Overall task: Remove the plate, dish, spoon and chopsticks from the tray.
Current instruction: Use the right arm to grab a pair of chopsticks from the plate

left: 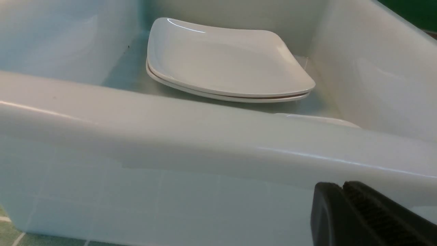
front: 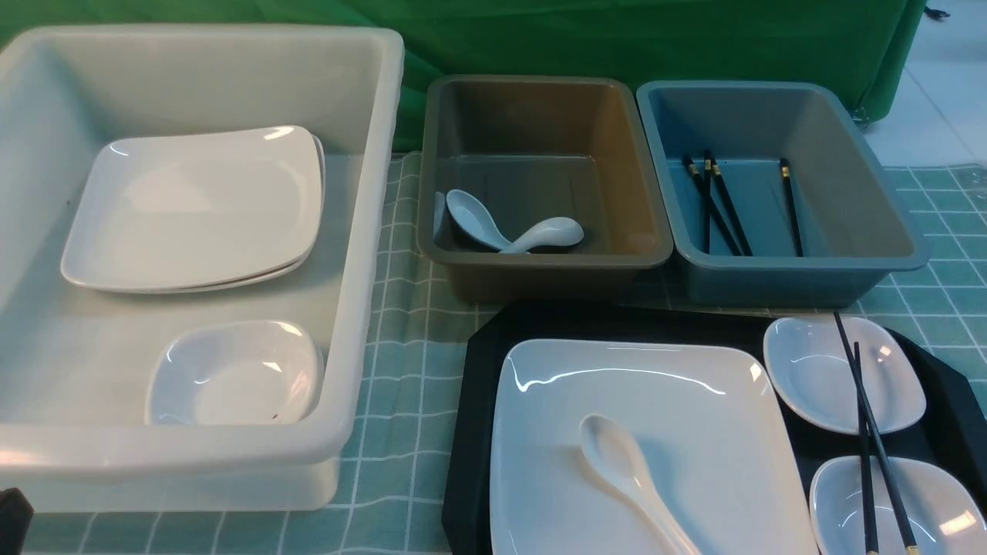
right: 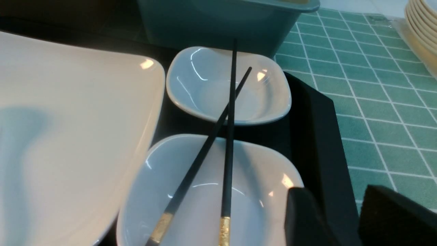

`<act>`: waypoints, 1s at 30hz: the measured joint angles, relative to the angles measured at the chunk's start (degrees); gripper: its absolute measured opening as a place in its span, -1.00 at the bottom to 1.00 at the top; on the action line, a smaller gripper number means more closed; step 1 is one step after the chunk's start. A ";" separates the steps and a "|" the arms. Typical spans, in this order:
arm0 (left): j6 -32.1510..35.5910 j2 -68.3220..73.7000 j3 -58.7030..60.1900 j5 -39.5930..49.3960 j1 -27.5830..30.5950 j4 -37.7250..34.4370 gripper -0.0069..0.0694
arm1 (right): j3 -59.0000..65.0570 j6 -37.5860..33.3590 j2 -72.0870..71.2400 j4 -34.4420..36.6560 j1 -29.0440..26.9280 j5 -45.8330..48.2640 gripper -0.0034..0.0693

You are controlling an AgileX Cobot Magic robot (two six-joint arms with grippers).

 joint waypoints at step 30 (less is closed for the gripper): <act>-19.85 4.16 -20.12 -30.64 0.00 -11.29 -0.77 | 0.00 28.03 0.00 11.61 0.00 -25.75 -0.13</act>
